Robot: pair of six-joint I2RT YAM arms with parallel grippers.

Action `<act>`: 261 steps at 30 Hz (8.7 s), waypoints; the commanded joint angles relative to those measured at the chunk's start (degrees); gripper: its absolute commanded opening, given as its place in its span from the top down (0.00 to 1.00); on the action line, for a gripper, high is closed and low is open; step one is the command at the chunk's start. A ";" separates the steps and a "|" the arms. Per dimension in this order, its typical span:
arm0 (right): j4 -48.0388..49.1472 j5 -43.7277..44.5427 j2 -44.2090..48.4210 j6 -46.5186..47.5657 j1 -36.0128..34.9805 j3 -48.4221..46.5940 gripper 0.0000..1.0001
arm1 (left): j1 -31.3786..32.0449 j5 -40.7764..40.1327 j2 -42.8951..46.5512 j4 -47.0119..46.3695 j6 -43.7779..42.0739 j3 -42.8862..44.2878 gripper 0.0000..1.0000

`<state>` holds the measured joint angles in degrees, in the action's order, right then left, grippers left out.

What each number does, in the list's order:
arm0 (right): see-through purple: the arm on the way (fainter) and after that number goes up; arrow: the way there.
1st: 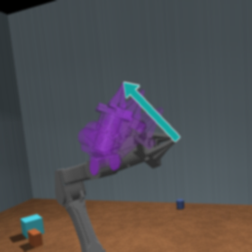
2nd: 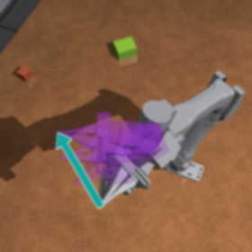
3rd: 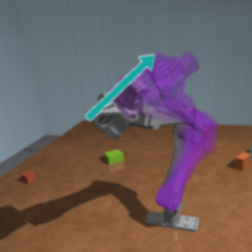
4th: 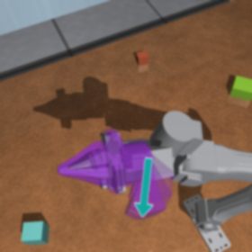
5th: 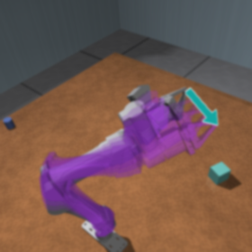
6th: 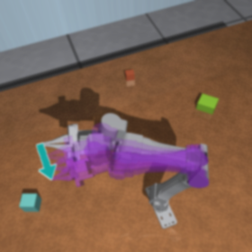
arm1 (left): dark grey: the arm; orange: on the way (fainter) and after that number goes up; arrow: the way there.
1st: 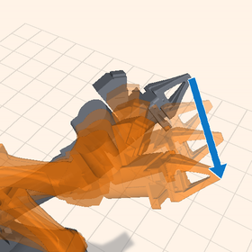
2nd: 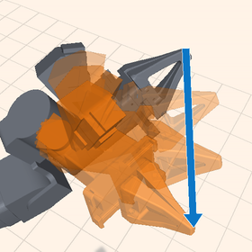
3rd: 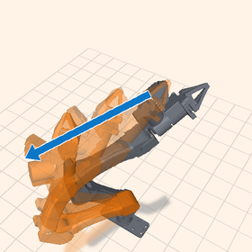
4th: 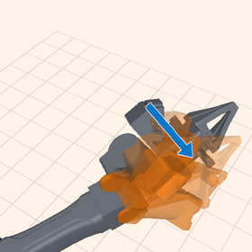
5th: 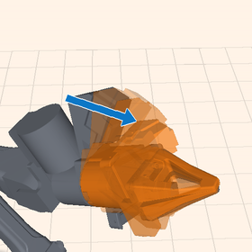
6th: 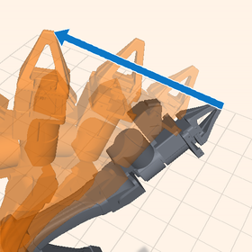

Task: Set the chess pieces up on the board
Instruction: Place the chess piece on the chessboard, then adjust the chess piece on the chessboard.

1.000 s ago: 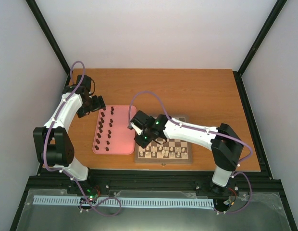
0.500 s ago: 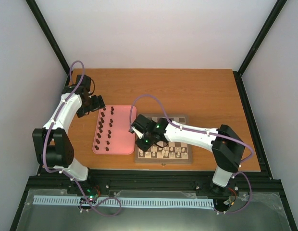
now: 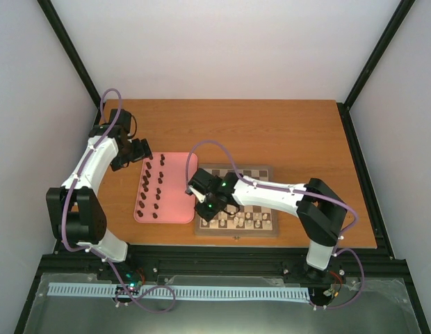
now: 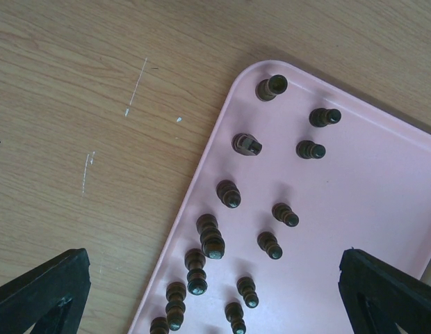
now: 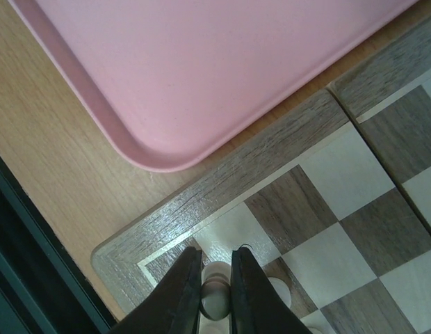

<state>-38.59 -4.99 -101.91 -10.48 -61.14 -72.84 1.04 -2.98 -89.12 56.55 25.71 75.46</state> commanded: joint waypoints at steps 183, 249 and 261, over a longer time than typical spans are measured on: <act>-24.81 9.26 7.60 -10.13 0.50 3.51 0.65 | 0.18 -1.29 1.36 -0.90 -0.40 0.17 0.00; -23.61 9.93 5.73 -4.49 0.50 0.68 0.80 | 0.19 -1.85 -1.19 -0.53 -0.58 2.13 0.00; -21.92 7.09 8.13 -2.91 0.42 0.01 0.81 | 0.19 -1.77 -1.29 -0.57 -0.58 2.01 0.00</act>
<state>-61.78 3.57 -96.27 -14.46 -60.77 -71.33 1.04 -4.34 -89.86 56.16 25.71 75.48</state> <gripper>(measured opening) 0.190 0.997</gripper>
